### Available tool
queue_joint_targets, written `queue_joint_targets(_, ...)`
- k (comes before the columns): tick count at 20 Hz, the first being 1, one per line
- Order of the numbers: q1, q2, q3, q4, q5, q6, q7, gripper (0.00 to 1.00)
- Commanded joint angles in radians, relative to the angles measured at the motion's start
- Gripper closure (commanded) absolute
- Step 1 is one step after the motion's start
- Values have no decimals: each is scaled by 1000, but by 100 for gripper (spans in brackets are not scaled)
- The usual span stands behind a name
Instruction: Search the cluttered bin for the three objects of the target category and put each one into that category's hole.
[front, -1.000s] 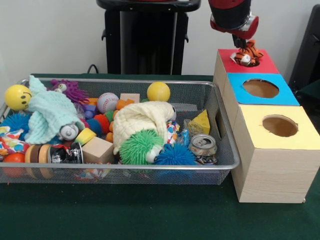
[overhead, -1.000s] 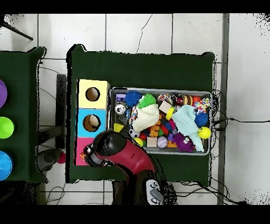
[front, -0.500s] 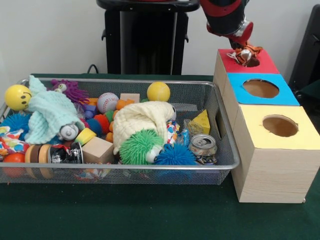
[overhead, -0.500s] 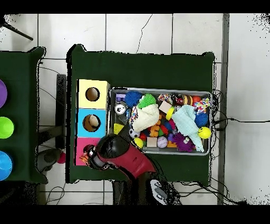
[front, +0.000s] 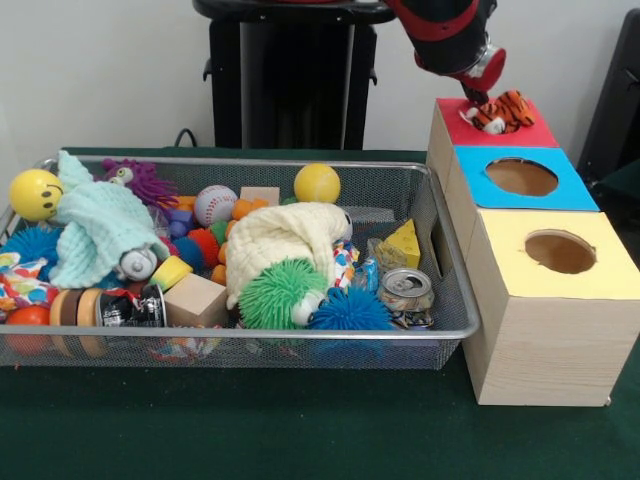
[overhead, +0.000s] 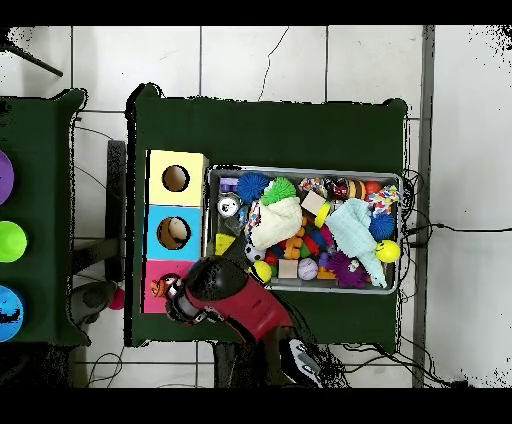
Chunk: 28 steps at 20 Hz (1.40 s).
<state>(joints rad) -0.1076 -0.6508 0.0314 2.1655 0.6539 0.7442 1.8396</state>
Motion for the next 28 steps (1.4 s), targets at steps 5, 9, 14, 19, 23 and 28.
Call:
queue_joint_targets(5,-28,-24,132,58,113,-88,72,100)
queue_joint_targets(9,-32,-22,135,56,108,-92,71,100)
queue_joint_targets(14,-27,1,106,10,37,-129,69,100)
queue_joint_targets(19,-32,12,104,-2,7,-129,61,100)
queue_joint_targets(23,-36,-12,104,-5,5,-106,79,100)
queue_joint_targets(28,-62,-17,133,6,39,-165,40,100)
